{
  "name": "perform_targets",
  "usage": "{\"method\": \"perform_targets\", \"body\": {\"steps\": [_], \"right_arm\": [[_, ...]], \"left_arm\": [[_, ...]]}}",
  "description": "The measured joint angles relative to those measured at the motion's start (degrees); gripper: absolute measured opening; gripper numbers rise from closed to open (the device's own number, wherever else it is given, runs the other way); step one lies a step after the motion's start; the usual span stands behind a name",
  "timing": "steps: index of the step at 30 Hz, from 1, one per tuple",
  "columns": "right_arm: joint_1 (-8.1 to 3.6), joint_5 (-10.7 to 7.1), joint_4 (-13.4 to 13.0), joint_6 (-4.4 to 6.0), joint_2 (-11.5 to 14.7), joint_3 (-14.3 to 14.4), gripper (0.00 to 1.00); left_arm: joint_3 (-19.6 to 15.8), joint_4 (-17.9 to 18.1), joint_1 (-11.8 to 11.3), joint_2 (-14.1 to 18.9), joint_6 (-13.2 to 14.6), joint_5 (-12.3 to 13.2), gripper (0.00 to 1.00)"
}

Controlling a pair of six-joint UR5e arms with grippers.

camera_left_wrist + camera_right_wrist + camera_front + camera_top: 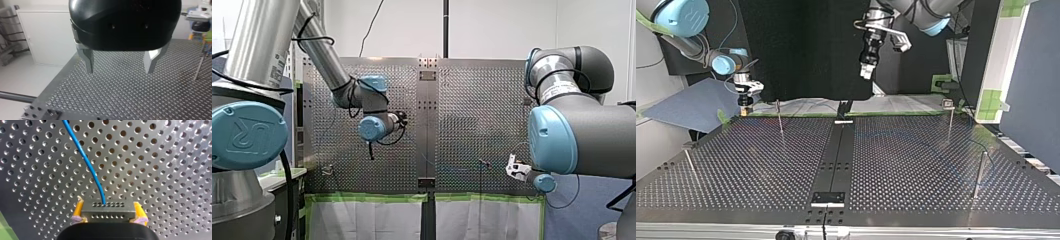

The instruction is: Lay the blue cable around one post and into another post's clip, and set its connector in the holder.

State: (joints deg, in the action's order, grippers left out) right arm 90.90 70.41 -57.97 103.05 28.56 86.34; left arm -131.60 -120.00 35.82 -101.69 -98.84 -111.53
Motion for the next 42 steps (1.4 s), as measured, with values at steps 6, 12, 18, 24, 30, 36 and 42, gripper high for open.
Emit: {"method": "perform_targets", "body": {"steps": [6,12,18,24,30,36,42], "right_arm": [[-0.6,0.02,0.4,-0.03,0.6,0.0,0.0],[-0.83,0.08,2.1,-0.64,3.2,0.0,0.0],[-0.79,-0.01,3.6,-1.14,5.3,0.0,0.0],[-0.9,-0.03,3.4,-1.21,7.5,1.7,0.0],[-0.77,0.01,2.7,-1.18,10.4,3.6,0.0],[-0.15,-0.12,2.7,-1.25,13.3,4.6,0.0],[0.34,-0.03,2.8,-1.38,15.2,5.0,0.0]], "left_arm": [[-2.9,1.5,-0.6,0.0,1.1,0.4,1.0],[-5.9,4.4,-1.1,-0.1,1.3,1.8,1.0],[-9.4,6.7,-1.7,-0.6,0.4,2.6,1.0],[-12.3,8.5,-1.9,-3.0,0.6,2.7,1.0],[-13.4,9.5,-2.0,-5.9,0.7,4.1,1.0],[-11.9,9.2,-2.0,-7.0,1.2,4.7,1.0],[-10.9,9.8,-2.0,-7.0,1.5,4.2,1.0]]}}
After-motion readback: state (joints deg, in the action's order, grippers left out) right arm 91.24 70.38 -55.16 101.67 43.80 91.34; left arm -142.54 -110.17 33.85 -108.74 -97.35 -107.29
